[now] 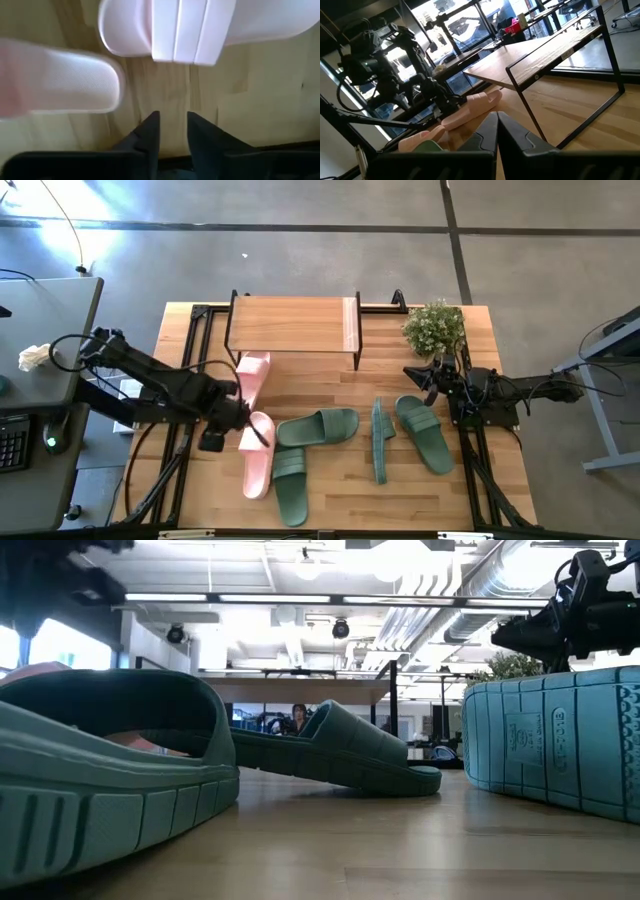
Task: Pick and place slides into the shelf
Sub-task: Put the left white slipper on the bottom shelf
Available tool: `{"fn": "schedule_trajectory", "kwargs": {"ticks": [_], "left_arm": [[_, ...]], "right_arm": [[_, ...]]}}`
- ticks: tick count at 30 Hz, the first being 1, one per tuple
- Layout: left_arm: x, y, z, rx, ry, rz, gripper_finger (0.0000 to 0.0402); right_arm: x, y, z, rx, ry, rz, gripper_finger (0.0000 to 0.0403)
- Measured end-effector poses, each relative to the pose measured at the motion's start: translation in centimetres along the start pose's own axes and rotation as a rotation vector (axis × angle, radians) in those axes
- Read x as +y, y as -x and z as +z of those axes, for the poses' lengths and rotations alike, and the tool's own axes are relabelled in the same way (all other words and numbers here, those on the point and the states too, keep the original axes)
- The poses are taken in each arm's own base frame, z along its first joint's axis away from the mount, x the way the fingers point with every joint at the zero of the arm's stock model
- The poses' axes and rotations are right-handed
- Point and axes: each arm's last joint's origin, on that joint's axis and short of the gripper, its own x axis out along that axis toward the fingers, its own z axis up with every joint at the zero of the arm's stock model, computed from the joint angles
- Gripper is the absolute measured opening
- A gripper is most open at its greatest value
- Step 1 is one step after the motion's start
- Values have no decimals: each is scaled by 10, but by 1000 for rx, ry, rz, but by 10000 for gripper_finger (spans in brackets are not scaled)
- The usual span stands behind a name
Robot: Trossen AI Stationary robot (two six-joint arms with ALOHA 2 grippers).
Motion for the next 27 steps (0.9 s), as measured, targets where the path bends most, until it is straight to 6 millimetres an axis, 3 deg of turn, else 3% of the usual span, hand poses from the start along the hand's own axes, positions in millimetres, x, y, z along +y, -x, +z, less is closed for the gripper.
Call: {"fn": "schedule_trajectory", "kwargs": {"ticks": [6,10,15,27], "left_arm": [[-11,-34,-7,-31,29,31,9],[-10,-62,-7,-100,67,16,13],[-1,-92,-22,-46,166,78,10],[6,-114,-27,-151,214,170,2]], "right_arm": [[0,0,0,1,0,1,0],[0,0,0,1,0,1,0],[0,0,0,0,0,1,0],[0,0,0,0,0,0,0]]}}
